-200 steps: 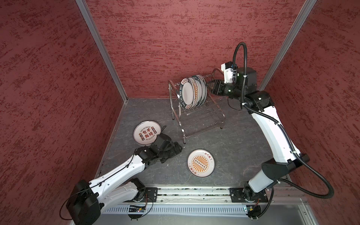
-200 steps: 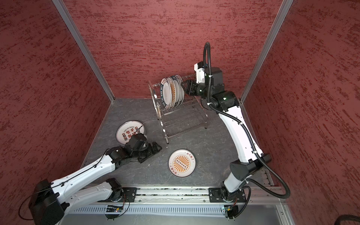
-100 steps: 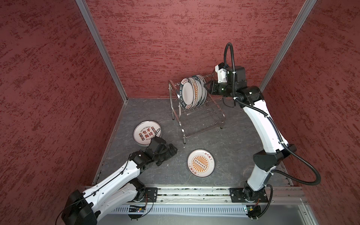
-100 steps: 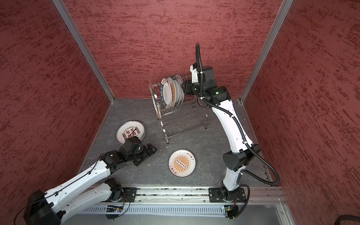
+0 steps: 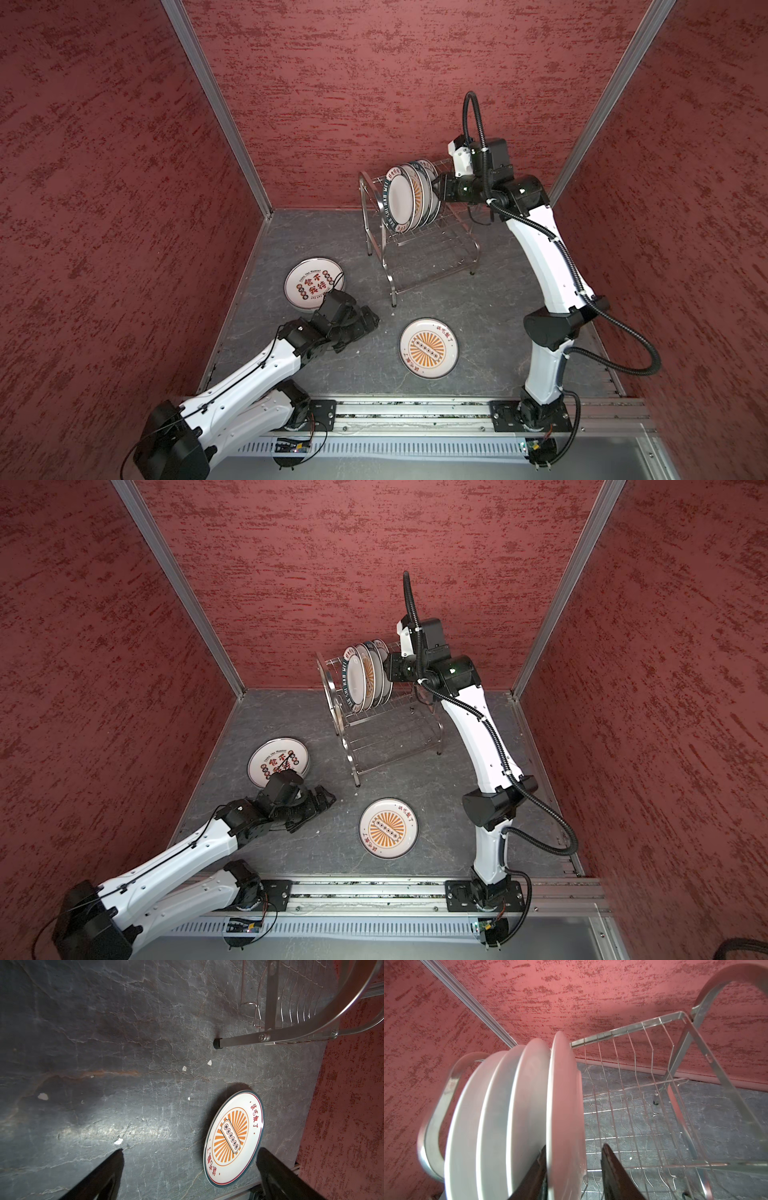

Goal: Unload the plates from the dish rack
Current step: Pick up the plate from the dish rack.

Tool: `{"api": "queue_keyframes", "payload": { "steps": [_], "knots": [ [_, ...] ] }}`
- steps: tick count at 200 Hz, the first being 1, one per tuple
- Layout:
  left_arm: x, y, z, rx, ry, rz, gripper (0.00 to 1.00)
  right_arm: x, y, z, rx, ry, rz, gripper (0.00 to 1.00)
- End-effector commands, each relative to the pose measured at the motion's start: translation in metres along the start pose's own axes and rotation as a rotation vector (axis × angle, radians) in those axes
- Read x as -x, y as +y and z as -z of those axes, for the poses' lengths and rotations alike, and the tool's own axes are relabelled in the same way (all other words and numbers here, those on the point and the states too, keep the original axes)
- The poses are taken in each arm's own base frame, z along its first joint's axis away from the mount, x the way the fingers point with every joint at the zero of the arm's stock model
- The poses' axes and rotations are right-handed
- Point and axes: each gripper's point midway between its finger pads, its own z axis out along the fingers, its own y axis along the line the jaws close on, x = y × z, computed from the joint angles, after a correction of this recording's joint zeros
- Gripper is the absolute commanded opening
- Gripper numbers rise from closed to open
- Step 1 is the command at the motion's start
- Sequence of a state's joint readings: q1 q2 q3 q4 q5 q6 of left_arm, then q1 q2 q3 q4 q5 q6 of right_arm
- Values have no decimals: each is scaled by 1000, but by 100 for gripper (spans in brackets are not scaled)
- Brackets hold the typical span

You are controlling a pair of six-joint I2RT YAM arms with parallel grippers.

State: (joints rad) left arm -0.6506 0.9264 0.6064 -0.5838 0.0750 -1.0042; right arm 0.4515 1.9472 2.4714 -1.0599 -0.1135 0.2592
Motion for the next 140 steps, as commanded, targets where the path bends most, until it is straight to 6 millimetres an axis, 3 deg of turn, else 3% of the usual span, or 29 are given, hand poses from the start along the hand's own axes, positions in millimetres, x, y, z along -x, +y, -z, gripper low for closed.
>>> {"api": "queue_keyframes", "payload": {
  "steps": [1, 52, 140],
  "knots": [
    [10, -9, 9, 3, -30, -42, 99, -9, -2, -1, -49, 31, 46, 41],
    [17, -13, 11, 23, -43, -51, 99, -20, -5, -11, -66, 71, 67, 37],
    [23, -20, 11, -6, -64, -36, 99, -15, 2, -9, -40, 43, 89, 23]
  ]
}}
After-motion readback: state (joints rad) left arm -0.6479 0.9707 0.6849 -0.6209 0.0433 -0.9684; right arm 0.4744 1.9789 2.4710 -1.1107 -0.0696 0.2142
